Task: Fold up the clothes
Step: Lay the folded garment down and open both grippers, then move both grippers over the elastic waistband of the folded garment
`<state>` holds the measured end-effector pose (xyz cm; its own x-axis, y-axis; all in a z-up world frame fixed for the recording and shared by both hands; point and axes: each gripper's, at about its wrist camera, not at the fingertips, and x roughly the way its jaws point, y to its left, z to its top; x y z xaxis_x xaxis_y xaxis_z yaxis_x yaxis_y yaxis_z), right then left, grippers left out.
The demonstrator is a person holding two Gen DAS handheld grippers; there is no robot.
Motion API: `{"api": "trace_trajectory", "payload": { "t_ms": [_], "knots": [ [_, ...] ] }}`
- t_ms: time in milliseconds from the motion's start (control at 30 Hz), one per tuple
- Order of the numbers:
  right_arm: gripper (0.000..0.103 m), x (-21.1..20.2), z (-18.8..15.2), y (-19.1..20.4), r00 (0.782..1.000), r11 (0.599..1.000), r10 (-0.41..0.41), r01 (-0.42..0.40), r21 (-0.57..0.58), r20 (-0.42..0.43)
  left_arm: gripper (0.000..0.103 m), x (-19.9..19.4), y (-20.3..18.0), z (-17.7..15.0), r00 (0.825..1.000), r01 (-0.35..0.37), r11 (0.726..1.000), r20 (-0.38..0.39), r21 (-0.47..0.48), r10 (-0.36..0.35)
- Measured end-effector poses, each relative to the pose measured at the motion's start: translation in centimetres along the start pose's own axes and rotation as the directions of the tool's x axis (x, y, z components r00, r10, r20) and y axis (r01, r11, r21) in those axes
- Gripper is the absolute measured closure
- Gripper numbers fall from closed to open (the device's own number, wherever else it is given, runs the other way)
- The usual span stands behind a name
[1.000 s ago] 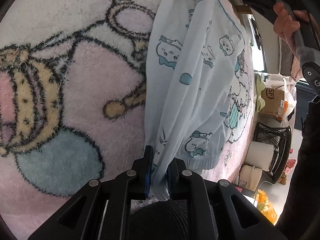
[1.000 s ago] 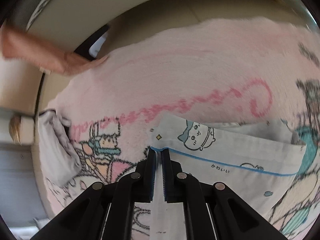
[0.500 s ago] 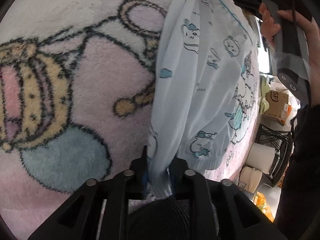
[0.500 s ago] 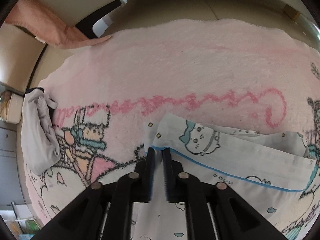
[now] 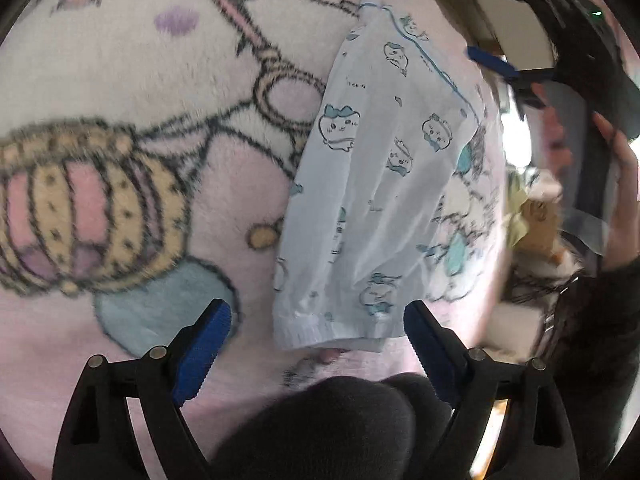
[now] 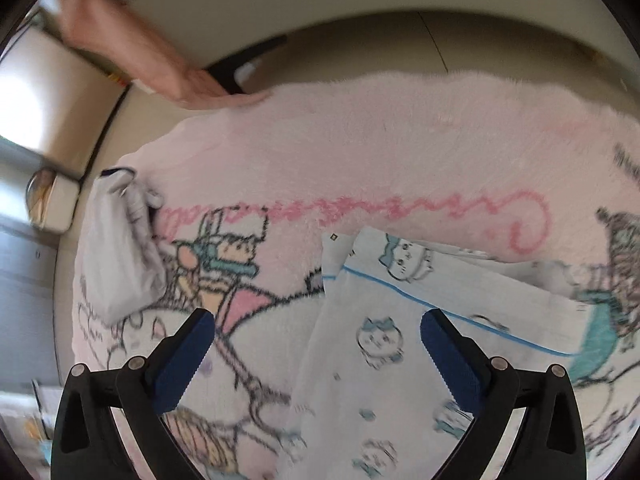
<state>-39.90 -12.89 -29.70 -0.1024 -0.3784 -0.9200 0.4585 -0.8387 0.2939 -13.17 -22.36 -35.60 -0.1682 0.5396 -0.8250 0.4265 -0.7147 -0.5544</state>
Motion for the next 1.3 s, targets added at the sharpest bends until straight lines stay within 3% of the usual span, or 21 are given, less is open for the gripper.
{"api": "trace_trajectory", "payload": {
  "t_ms": [100, 167, 300, 567, 667, 767, 867, 1033, 1133, 1200, 1267, 1300],
  "knots": [
    [0.0, -3.0, -1.7, -0.2, 0.997, 0.991, -0.07, 0.072, -0.109, 0.021, 0.014, -0.5, -1.0, 0.1, 0.989, -0.144, 0.983, 0.035, 0.114, 0.141],
    [0.0, -4.8, -3.4, -0.4, 0.993, 0.975, -0.115, 0.12, -0.186, 0.041, 0.014, -0.8, -1.4, -0.1, 0.981, -0.193, 0.966, 0.05, 0.171, 0.187],
    [0.0, -7.1, -6.9, -1.5, 0.982, 0.948, -0.181, 0.187, -0.258, 0.046, 0.014, -1.0, -2.3, -0.4, 0.975, -0.224, 0.943, 0.05, 0.245, 0.219],
    [0.0, -8.1, -12.3, -3.7, 0.974, 0.931, -0.228, 0.221, -0.289, 0.01, 0.014, -0.4, -5.7, -0.9, 0.967, -0.255, 0.901, 0.082, 0.35, 0.242],
    [0.0, -8.3, -14.0, -3.8, 0.966, 0.909, -0.256, 0.25, -0.333, 0.026, 0.014, 0.2, -7.6, -1.1, 0.949, -0.314, 0.844, 0.135, 0.435, 0.283],
    [0.0, -8.5, -15.6, -3.4, 0.949, 0.859, -0.31, 0.306, -0.411, 0.059, 0.014, 0.5, -8.9, -1.5, 0.908, -0.418, 0.73, 0.234, 0.541, 0.346],
    [0.0, -8.5, -17.7, -2.4, 0.907, 0.738, -0.4, 0.404, -0.54, 0.131, 0.014, 1.0, -9.9, -2.1, 0.847, -0.529, 0.589, 0.339, 0.611, 0.409],
    [0.0, -7.3, -21.4, -0.3, 0.847, 0.456, -0.465, 0.477, -0.751, 0.256, 0.014, 0.7, -9.8, -3.3, 0.811, -0.577, 0.398, 0.438, 0.713, 0.389],
    [0.0, -6.0, -24.7, 1.0, 0.827, 0.209, -0.446, 0.468, -0.859, 0.343, 0.014, 1.3, -10.3, -3.2, 0.783, -0.606, 0.3, 0.486, 0.737, 0.388],
    [0.0, -5.3, -27.3, 1.7, 0.825, 0.023, -0.391, 0.451, -0.892, 0.407, 0.014, 1.2, -9.9, -3.3, 0.782, -0.605, 0.252, 0.505, 0.755, 0.366],
    [0.0, -5.0, -29.1, 1.9, 0.831, -0.098, -0.333, 0.439, -0.893, 0.445, 0.014, 1.2, -9.7, -3.5, 0.778, -0.607, 0.188, 0.53, 0.772, 0.337],
    [0.0, -4.8, -29.7, 2.0, 0.836, -0.125, -0.316, 0.433, -0.893, 0.45, 0.014, 1.3, -9.5, -3.7, 0.765, -0.619, 0.136, 0.555, 0.773, 0.328]
  ]
}}
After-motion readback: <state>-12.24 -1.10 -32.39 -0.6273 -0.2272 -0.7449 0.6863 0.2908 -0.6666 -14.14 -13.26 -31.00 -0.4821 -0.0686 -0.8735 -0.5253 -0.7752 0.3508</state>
